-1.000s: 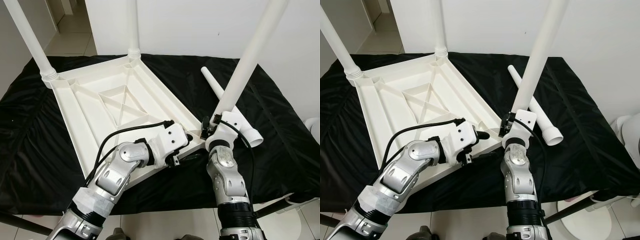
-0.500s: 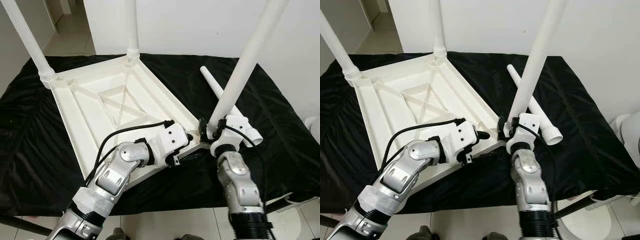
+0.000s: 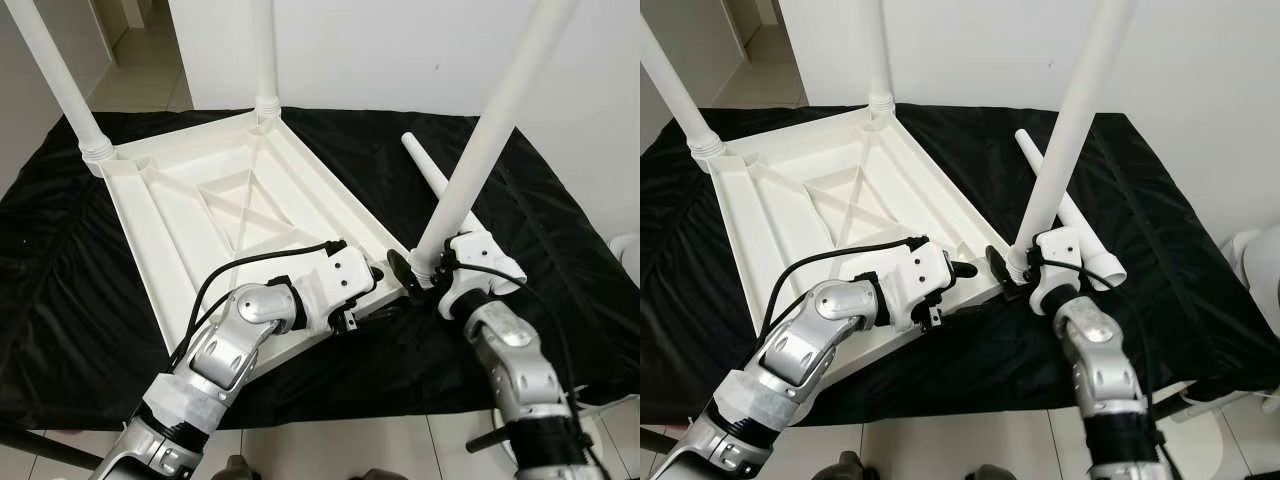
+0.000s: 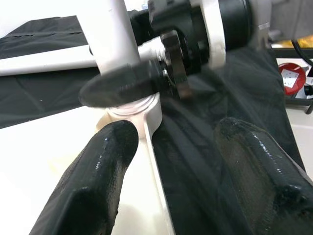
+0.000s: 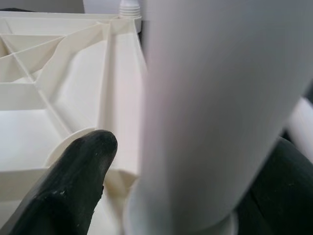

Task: Building children table

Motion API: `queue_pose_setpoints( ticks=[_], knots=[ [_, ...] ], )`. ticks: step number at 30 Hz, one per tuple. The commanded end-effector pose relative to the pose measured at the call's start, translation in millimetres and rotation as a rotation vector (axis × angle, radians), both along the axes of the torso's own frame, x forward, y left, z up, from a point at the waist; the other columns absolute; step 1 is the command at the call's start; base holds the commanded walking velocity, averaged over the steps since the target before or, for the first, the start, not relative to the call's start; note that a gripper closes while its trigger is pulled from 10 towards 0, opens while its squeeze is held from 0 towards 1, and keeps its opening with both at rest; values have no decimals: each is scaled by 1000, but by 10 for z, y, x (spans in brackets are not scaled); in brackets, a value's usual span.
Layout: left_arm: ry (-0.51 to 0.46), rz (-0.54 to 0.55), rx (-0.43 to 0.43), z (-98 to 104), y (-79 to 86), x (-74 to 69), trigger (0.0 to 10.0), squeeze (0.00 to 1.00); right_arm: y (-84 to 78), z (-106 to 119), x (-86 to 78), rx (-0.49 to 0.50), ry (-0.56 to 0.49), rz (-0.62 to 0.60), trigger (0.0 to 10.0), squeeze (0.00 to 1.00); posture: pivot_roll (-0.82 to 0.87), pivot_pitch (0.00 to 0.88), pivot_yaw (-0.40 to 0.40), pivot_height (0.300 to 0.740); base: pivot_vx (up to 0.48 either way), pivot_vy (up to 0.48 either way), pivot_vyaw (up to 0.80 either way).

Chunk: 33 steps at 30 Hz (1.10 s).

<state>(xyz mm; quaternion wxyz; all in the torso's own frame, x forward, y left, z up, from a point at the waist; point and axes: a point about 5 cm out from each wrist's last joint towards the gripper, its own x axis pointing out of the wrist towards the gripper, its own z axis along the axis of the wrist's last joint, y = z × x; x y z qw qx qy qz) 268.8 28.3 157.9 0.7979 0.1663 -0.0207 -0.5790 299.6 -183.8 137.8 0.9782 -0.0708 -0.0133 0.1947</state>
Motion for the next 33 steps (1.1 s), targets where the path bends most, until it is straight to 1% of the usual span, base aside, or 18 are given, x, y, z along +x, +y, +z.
queue_pose_setpoints(
  ticks=[1,3,4,5,6,8,9,10,11,17,20,21,22,27,28,30,31,33],
  knots=[
    [-11,17,9,-9,5,20,10000,0,4,-44,8,5,21,26,10000,0,-4,0,-23,740,0,0,0],
    [-13,18,7,-3,1,21,10000,0,-8,-41,103,-24,30,54,10000,0,1,0,-24,740,0,0,0],
    [-13,18,7,-3,1,21,10000,0,-8,-41,103,-24,30,54,10000,0,1,0,-24,740,0,0,0],
    [-14,18,7,-1,0,21,10000,0,-11,-40,140,-38,33,63,10000,0,1,0,-24,740,0,0,0],
    [-16,17,6,1,-4,20,10000,0,-9,-34,176,-45,36,81,8275,0,4,0,-27,740,0,0,0],
    [-16,17,6,1,-4,20,10000,0,-9,-34,176,-45,36,81,8275,0,4,0,-27,740,0,0,0],
    [-18,17,6,2,-7,19,10000,0,3,-36,192,-46,43,103,4431,0,7,0,-28,740,0,0,0],
    [-19,17,5,3,-11,18,10000,0,12,-41,203,-46,48,122,2863,0,10,0,-31,740,0,0,0],
    [-21,17,4,5,-11,17,10000,0,21,-57,202,-44,54,137,0,0,10,0,-32,740,0,0,0],
    [-18,18,4,-1,-11,9,10000,0,12,-140,154,-18,76,152,0,0,4,0,-33,740,0,0,0],
    [-18,17,4,-2,-12,7,10000,0,4,-156,149,-20,78,149,0,0,4,0,-33,740,0,0,0],
    [-18,15,4,-4,-15,4,10000,0,-5,-177,139,-17,82,134,4588,0,1,0,-32,740,0,0,0],
    [-18,10,5,-5,-22,1,10000,0,-33,-212,125,-4,90,75,10000,0,-4,0,-29,740,0,0,0],
    [-18,8,5,-5,-25,2,10000,0,-46,-223,116,1,93,45,10000,0,-4,0,-29,740,0,0,0],
    [-17,7,5,-5,-25,2,10000,0,-61,-225,116,9,89,6,10000,0,-6,0,-28,740,0,0,0],
    [-15,2,7,-13,-22,-9,10000,0,-38,-200,105,46,76,-81,10000,0,-8,0,-26,740,0,0,0],
    [-15,2,7,-13,-22,-9,10000,0,-38,-200,105,46,76,-81,10000,0,-8,0,-26,740,0,0,0],
    [-14,-1,8,-16,-20,-16,10000,0,-11,-185,98,73,74,-142,10000,0,-8,0,-27,740,0,0,0]
  ],
)
